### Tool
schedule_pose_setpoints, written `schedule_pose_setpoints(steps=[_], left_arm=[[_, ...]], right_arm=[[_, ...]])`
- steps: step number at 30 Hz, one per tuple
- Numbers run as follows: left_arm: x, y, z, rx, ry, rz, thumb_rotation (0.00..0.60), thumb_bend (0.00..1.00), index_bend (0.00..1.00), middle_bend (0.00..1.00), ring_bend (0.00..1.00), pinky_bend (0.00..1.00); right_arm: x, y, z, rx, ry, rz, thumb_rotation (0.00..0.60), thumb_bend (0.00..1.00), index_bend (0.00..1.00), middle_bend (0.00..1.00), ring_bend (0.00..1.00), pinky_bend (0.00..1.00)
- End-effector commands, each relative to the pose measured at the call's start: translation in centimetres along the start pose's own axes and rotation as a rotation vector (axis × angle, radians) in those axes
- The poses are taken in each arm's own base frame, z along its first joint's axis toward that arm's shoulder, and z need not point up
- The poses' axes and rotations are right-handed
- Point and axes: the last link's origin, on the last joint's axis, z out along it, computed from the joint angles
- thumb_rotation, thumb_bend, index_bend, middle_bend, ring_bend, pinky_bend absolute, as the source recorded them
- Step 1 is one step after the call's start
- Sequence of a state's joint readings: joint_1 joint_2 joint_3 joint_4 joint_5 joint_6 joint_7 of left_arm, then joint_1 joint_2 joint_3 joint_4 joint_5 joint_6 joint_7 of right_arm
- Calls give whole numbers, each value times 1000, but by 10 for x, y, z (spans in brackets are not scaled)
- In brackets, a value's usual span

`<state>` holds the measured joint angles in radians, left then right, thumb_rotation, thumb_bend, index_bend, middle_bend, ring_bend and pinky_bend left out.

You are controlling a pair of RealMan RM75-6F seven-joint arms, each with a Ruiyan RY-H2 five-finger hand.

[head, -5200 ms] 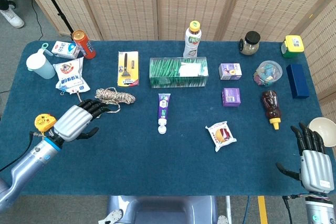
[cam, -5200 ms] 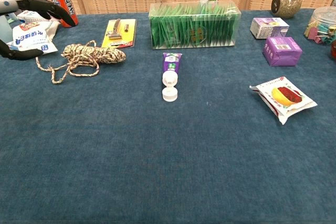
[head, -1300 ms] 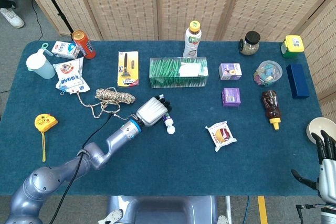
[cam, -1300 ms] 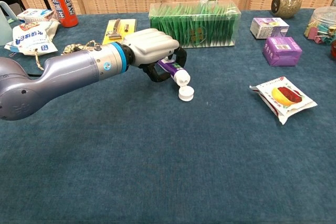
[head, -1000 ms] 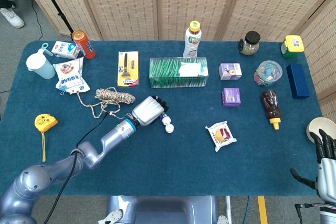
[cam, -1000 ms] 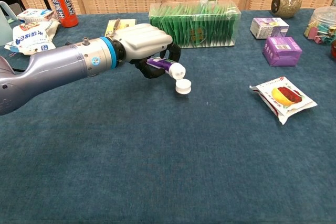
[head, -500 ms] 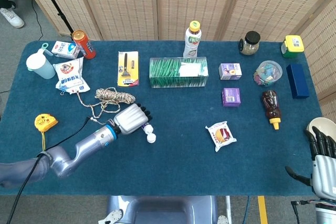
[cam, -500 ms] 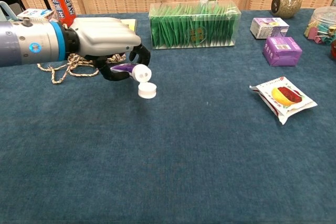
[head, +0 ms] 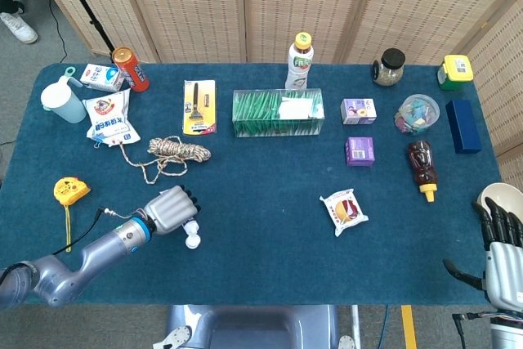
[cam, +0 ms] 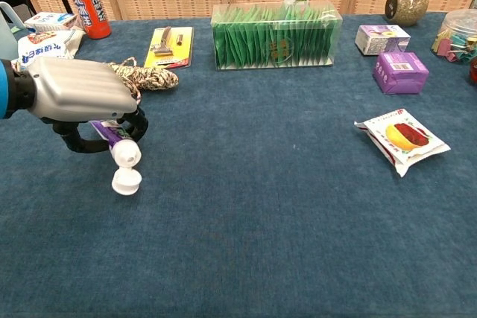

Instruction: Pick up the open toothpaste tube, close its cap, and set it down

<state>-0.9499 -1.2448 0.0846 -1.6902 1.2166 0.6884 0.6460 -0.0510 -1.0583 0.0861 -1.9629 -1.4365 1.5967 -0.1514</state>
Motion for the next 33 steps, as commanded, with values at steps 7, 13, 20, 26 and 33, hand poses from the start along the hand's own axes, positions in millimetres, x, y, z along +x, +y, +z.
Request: schedule_pose_setpoints(steps=[7,13,20,26,33], left_arm=[[-4,11,11,-2,-55,-15,600,462,100,111,49,243],[5,12,24,39,8,-44,600,461,0,0,0,64],[10,11,35,68,85,-96,600,460,0,0,0,40],[6,5,30,75,209,-219,600,461,23,0,0,40],[-12,-4,16,7,261,-382,600,459,131,58,25,41]], right_arm=[[0,1,-1,-5,2,1,600,0,86,24,0,0],[1,3,-3,-13,4,0,600,0,86,24,0,0],[2,4,-3,-16,8,1,600,0,86,24,0,0],[1,4,-3,-18,8,4,600,0,86,24,0,0],[-1,4,-3,-19,3,6,600,0,86,24,0,0]])
